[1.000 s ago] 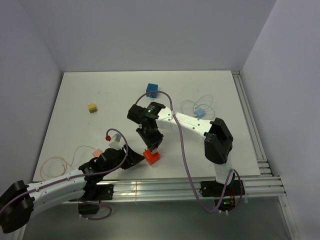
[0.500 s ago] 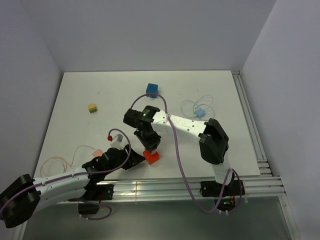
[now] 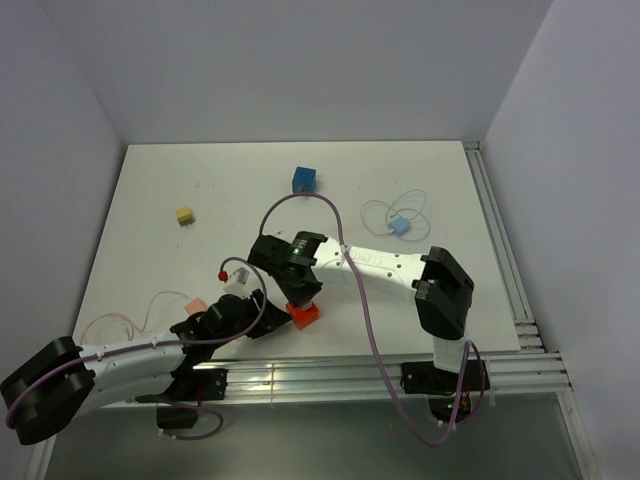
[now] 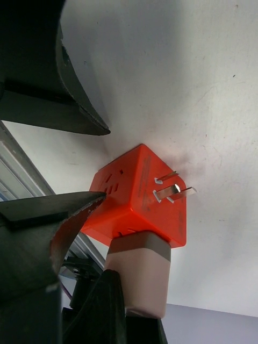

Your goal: Insert the plug

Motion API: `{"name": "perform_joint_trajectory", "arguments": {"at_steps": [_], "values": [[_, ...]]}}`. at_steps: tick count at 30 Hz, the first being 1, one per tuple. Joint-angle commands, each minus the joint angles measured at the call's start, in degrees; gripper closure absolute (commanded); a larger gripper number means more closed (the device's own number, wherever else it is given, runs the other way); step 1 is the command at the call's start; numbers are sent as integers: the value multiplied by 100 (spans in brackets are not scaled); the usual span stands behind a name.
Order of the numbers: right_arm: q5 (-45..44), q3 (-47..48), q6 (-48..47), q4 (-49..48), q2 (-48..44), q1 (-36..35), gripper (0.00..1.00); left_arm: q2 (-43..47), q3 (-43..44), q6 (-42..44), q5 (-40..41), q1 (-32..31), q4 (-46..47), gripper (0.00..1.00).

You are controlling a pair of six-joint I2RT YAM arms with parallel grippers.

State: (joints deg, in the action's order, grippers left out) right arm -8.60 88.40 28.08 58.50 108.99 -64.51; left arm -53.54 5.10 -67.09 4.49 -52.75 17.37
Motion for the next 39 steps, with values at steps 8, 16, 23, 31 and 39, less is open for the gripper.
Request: {"name": "perform_joint_trajectory", "arguments": {"at_steps": [8, 16, 23, 31, 39], "values": [[140, -1132, 488, -743, 828, -229, 100, 228, 8, 73, 175, -25, 66, 49], [-379, 54, 488, -752, 255, -123, 20, 1424, 315, 196, 438, -25, -1462, 38], [-853, -85, 611, -813, -937, -53, 1, 2338, 658, 346, 395, -25, -2747, 6], [-345, -1474, 611, -1630, -2802, 1418, 1, 2287, 1114, 398, 253, -25, -2773, 8], [-1241, -1241, 1260, -1993, -1963, 4066, 13, 1768, 1959, 706, 272, -25, -2835, 12]]}}
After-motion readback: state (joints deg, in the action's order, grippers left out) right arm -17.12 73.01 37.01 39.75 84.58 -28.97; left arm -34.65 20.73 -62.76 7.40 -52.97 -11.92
